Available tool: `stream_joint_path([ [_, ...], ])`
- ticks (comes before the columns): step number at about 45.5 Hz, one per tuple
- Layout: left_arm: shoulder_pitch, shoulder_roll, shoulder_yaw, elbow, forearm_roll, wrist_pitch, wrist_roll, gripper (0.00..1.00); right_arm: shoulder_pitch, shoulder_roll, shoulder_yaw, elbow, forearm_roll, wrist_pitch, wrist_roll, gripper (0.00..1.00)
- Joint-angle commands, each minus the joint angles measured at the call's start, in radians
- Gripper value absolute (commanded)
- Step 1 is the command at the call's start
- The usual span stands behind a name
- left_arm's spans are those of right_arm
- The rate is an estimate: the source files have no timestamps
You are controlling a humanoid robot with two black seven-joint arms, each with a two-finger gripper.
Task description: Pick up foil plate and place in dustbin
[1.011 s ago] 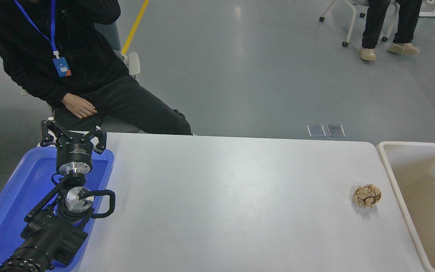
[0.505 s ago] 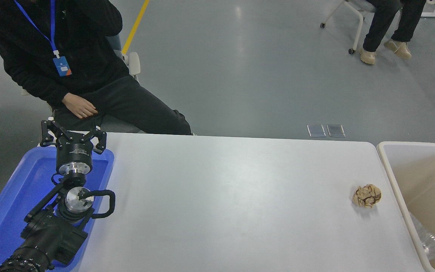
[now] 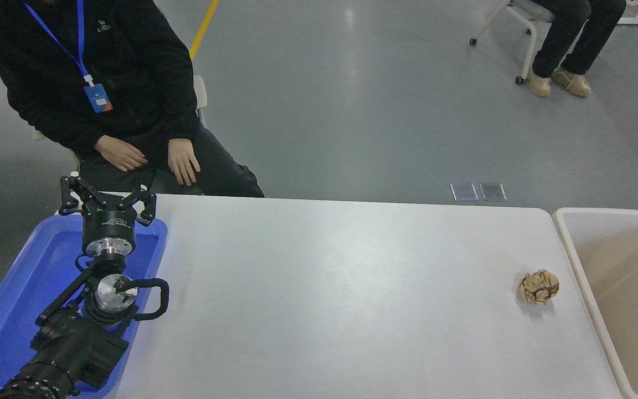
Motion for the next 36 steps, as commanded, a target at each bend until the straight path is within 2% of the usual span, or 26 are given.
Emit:
stream_joint_path([
  [1, 0.000, 0.000, 0.000, 0.000, 0.000, 0.000, 0.000, 0.99, 0.158, -0.123, -0.076, 0.208, -0.035, 0.016, -0.003, 1.00],
  [7, 0.000, 0.000, 0.000, 0.000, 0.000, 0.000, 0.000, 0.99, 0.269, -0.273, -0.109, 0.456, -0.126, 0.012, -0.003, 1.00],
  [15, 0.000, 0.000, 0.000, 0.000, 0.002, 0.000, 0.000, 0.99, 0.456, -0.365, -0.207, 0.660, -0.268, 0.013, -0.004, 1.00],
  [27, 0.000, 0.000, 0.002, 0.000, 0.002, 0.000, 0.000, 0.99, 0.802, -0.419, -0.571, 0.996, -0.311, 0.019, -0.004, 1.00],
  [36, 0.000, 0.000, 0.000, 0.000, 0.002, 0.000, 0.000, 0.99, 0.974, -0.353, -0.758, 1.073, -0.310, 0.022, -0.003, 1.00],
])
